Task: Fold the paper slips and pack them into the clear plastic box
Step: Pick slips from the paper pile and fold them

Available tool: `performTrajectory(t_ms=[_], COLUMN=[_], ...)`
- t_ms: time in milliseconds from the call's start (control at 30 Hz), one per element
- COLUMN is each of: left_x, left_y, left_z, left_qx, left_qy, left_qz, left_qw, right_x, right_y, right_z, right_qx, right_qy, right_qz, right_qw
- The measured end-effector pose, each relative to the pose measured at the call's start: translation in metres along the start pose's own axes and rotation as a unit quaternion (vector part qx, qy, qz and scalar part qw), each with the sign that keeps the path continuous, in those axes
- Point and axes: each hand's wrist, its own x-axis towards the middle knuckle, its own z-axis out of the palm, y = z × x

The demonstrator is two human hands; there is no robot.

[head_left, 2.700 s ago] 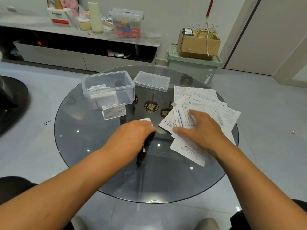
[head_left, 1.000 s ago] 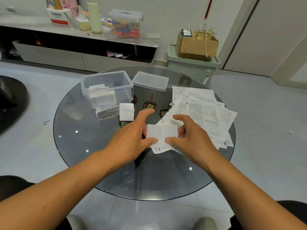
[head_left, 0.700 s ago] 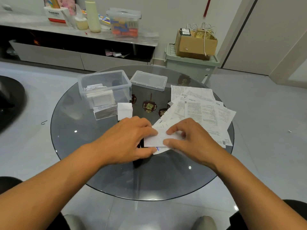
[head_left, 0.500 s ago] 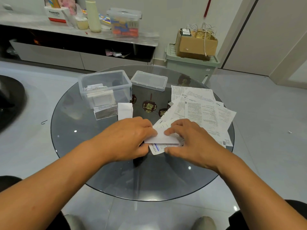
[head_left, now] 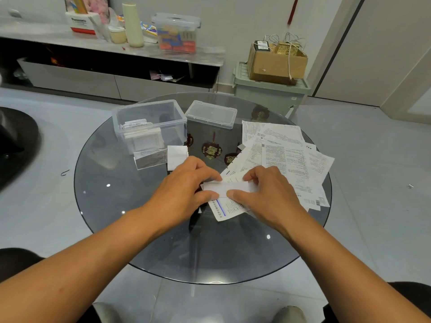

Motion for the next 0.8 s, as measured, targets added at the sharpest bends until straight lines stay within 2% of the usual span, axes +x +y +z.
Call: performTrajectory(t_ms=[100,200,300,367,433,633,800], left_x=[0.001,0.002,0.003,0.003,0.003,0.002,0.001], left_y=[-0.002,-0.002,0.002,0.005,0.007,0.007,0.005], left_z=[0.0,-0.001,-0.002,-0.004,-0.005,-0.007,-0.011], left_qx=[0.023,0.019,-0.006,-0.011,-0.016,-0.056,-0.087], left_qy=[-0.023,-0.024,-0.02,-0.024,-0.026,-0.037,-0.056], left_qz=[0.0,-0.006,-0.025,-0.034,-0.035,-0.041,0.007], left_qw=[0.999,1.0,0.999,0.999,0.999,0.997,0.995], right_x=[0.002,0.003,-0.003,-0.009,-0.011,-0.005,0.002], right_y=[0.0,0.0,-0.005,-0.013,-0.015,-0.009,-0.01], right_z=[-0.002,0.003,0.0,-0.004,-0.005,0.009,0.01], right_qx=[-0.013,0.031,0.15,0.261,0.297,0.242,0.091], right_qy=[-0.012,-0.021,-0.016,-0.02,-0.021,-0.042,-0.019], right_qz=[0.011,0.005,-0.018,-0.038,-0.06,-0.057,-0.079], right_qw=[1.0,0.999,0.988,0.964,0.953,0.968,0.993])
